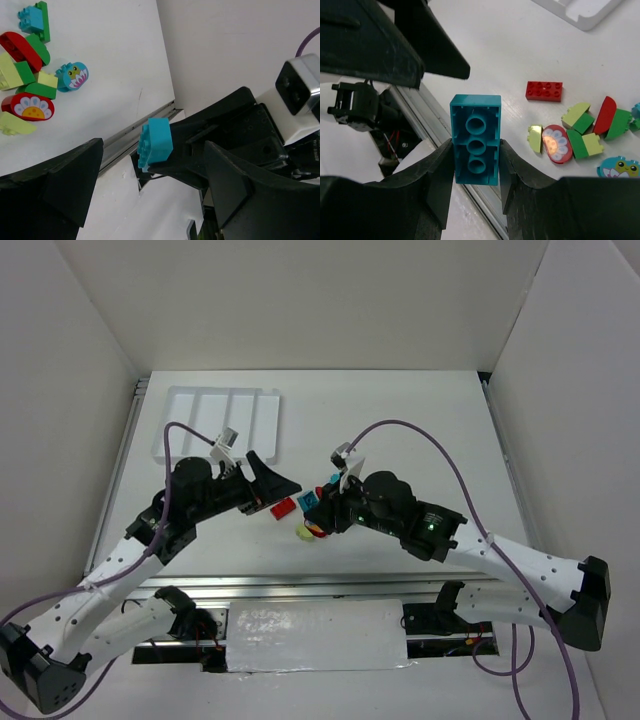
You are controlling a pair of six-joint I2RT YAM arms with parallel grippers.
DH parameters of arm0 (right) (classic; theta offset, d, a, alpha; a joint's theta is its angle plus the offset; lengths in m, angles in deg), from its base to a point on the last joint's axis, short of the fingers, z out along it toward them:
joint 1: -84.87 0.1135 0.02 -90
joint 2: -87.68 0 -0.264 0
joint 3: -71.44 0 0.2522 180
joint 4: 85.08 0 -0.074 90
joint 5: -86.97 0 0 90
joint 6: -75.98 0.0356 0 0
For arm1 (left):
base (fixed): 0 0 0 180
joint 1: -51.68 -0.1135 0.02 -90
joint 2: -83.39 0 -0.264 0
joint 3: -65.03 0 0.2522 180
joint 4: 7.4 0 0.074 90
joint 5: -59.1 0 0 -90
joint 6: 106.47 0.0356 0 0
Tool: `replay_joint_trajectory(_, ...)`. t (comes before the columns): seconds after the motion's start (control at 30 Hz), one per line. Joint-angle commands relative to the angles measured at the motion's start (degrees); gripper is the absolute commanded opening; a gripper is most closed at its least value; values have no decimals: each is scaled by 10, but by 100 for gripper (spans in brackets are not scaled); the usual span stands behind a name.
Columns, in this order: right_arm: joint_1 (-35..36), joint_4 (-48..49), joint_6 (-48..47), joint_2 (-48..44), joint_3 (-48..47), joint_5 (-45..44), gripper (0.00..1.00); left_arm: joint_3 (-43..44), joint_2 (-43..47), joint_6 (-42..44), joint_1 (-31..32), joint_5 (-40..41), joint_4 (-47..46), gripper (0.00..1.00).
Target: Sort the legos into containers by color
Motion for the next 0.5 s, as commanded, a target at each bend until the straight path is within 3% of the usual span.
replay_joint_trajectory(0.0, 4, 8, -6, 4, -39, -43, 0, 7, -7, -4, 20, 9, -41, 93)
replay_joint_trajectory(0.37, 5, -5, -12, 24, -62, -23, 0, 22, -65, 17, 56, 8, -62, 77)
replay_joint_trajectory(0.47, 4, -7, -12, 28, -60, -24, 0, 26, -71, 24, 56, 15, -63, 61)
